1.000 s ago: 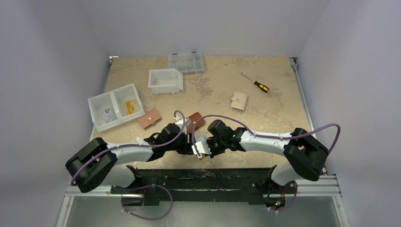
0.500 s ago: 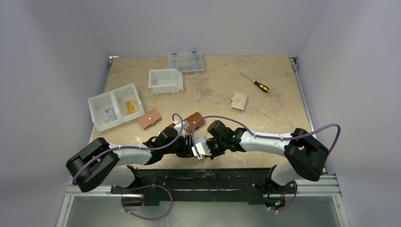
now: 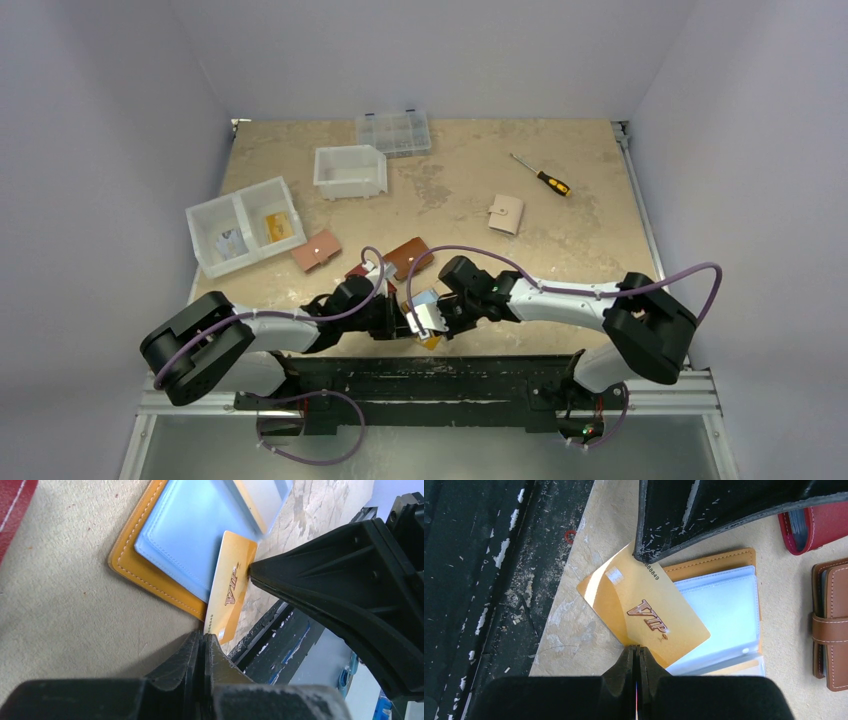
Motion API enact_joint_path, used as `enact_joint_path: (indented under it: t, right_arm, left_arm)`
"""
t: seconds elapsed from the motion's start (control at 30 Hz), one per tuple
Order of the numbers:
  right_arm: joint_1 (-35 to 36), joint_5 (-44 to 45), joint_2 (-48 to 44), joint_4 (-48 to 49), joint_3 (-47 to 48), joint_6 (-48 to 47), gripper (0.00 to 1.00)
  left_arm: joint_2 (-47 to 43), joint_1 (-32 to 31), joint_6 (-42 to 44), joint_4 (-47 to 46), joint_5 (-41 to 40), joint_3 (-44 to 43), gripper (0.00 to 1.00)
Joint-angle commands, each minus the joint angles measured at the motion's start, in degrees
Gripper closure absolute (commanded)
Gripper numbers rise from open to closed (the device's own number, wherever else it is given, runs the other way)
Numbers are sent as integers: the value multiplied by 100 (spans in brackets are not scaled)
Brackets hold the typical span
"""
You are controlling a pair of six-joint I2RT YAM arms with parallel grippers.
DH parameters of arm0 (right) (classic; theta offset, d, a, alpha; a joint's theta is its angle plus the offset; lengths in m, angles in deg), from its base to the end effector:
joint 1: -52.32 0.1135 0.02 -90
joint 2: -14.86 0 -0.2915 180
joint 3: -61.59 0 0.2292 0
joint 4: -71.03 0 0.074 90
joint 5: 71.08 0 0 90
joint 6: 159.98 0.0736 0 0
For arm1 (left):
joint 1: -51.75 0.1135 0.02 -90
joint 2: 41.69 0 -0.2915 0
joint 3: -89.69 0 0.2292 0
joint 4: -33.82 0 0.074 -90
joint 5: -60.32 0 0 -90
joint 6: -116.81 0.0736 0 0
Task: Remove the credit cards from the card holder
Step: Pick up the credit card from the card holder.
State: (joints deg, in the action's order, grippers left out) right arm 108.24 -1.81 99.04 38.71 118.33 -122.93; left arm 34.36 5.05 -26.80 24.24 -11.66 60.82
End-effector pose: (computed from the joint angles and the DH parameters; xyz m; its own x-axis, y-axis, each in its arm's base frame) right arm 0.1274 0.2347 0.1745 0.4063 -0.7316 -0.5475 -0.9133 -0.3443 -0.2177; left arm 0.1340 -0.1754 0.1404 -0.9407 -0.1180 -0.3181 0.1735 0.6386 -0.7498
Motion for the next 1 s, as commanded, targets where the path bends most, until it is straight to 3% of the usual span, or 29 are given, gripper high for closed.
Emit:
enact_joint_path:
  t: [0.0, 0.2, 0.6, 0.8, 0.97]
  right_arm:
    - [33, -240, -195, -135, 53, 14, 100]
    - [12, -411, -355, -148, 92, 75, 98]
    - [-1187, -2431, -772, -807, 562, 563, 59]
    - [-1460, -2407, -550, -675, 606, 950, 40]
    - [-1616, -2425, -19, -793, 834, 1197, 35]
  left_arm:
    - [21, -35, 16, -33, -65, 40, 100]
    - [-269, -32, 91, -144, -25, 151, 100]
    - [-950, -55, 1076, 1032, -74, -422, 100]
    - [-733, -264, 1539, 1534, -177, -932, 100]
    - [-710, -426, 1769, 1805, -351, -1183, 100]
